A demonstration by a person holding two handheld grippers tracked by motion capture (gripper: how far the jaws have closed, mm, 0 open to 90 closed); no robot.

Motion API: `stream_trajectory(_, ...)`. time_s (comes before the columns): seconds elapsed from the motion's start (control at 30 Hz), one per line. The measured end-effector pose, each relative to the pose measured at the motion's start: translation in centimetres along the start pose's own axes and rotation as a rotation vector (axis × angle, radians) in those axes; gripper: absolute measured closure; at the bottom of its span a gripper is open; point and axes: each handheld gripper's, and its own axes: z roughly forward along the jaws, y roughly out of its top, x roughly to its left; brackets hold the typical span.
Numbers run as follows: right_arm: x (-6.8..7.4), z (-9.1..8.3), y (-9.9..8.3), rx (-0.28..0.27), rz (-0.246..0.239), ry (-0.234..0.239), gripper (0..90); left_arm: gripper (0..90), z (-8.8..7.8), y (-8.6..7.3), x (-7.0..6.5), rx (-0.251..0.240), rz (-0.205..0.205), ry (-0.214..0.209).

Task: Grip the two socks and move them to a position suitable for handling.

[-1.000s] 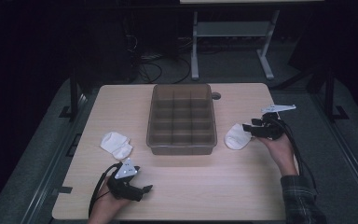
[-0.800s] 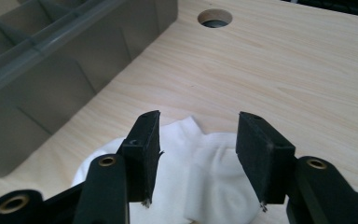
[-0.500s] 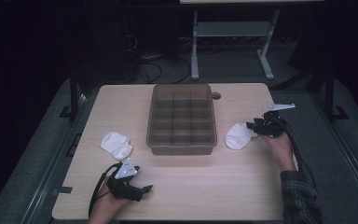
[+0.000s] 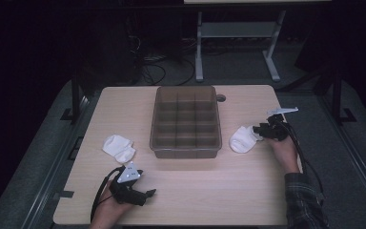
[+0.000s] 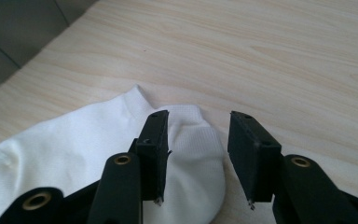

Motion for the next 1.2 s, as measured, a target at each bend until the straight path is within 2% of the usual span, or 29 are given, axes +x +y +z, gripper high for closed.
stream_trajectory(0.23, -0.5, 0.6, -0.5, 0.024, 0.019, 0.007, 60.1, 13.1, 0.0, 0.0, 0.0, 0.0, 0.001, 0.0)
stream_trajectory(0.47, -0.3, 0.7, -0.5, 0.031, -0.002, -0.002, 71.7, 13.1, 0.0, 0.0, 0.0, 0.001, 0.003, 0.0)
stream_trajectory(0.57, -0.3, 0.6, -0.5, 0.032, -0.001, 0.001, 74.6, 13.1, 0.0, 0.0, 0.0, 0.001, 0.003, 0.0)
stream_trajectory(0.73, -0.3, 0.5, -0.4, 0.036, 0.009, 0.017, 86.4, 13.1, 0.0, 0.0, 0.0, 0.004, 0.006, -0.002)
stream_trajectory(1.0, -0.4, -0.3, -0.2, 0.02, 0.022, 0.034, 87.2, 13.1, 0.0, 0.0, -0.1, 0.002, 0.005, -0.002)
stream_trajectory(1.2, 0.0, -1.5, 0.3, -0.002, 0.037, 0.04, 87.2, 13.1, 0.0, 0.0, -0.1, 0.002, 0.005, -0.002)
